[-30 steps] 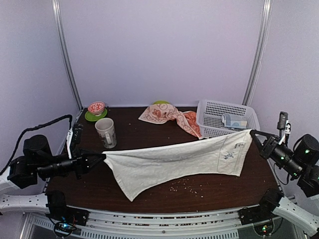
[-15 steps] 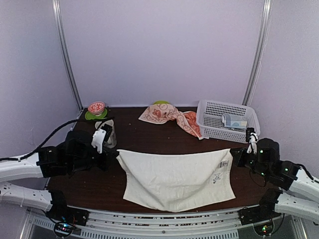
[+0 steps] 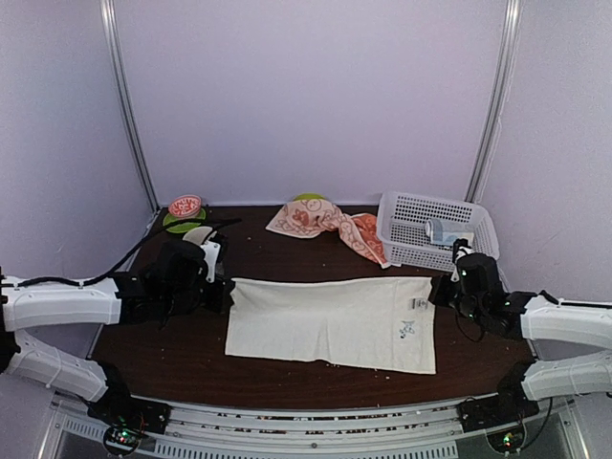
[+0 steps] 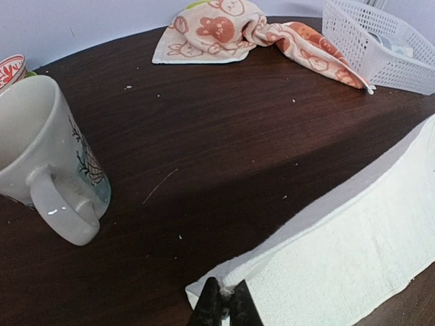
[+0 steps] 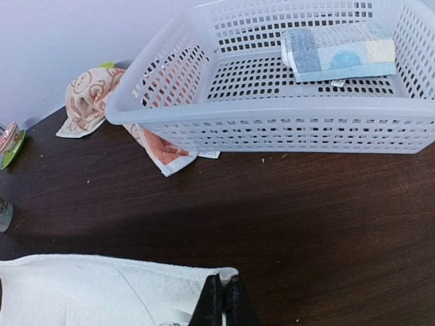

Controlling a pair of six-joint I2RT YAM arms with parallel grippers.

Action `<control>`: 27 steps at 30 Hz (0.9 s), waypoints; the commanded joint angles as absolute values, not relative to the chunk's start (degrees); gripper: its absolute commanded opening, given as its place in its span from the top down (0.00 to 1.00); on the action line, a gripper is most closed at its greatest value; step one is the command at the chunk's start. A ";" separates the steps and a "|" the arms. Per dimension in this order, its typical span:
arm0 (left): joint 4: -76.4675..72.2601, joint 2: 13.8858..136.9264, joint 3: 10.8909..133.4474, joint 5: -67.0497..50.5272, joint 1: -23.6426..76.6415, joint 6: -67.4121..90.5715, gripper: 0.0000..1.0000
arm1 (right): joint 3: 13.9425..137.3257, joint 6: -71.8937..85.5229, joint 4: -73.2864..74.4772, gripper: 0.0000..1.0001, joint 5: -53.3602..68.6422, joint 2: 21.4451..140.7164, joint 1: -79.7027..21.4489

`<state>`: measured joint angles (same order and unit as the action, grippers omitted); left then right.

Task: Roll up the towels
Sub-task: Flatten out the towel at the center of the board, then fold the towel at the center of the board.

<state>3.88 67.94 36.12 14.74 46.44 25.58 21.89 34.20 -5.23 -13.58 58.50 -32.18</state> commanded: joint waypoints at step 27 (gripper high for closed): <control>-1.72 62.64 25.49 14.06 45.98 30.37 1.00 | 14.45 36.30 1.39 1.00 -7.77 44.91 -33.74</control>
<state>0.67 63.24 26.96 14.06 46.44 28.67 16.05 34.72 -1.37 -7.57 46.78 -33.39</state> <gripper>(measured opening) 0.009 0.012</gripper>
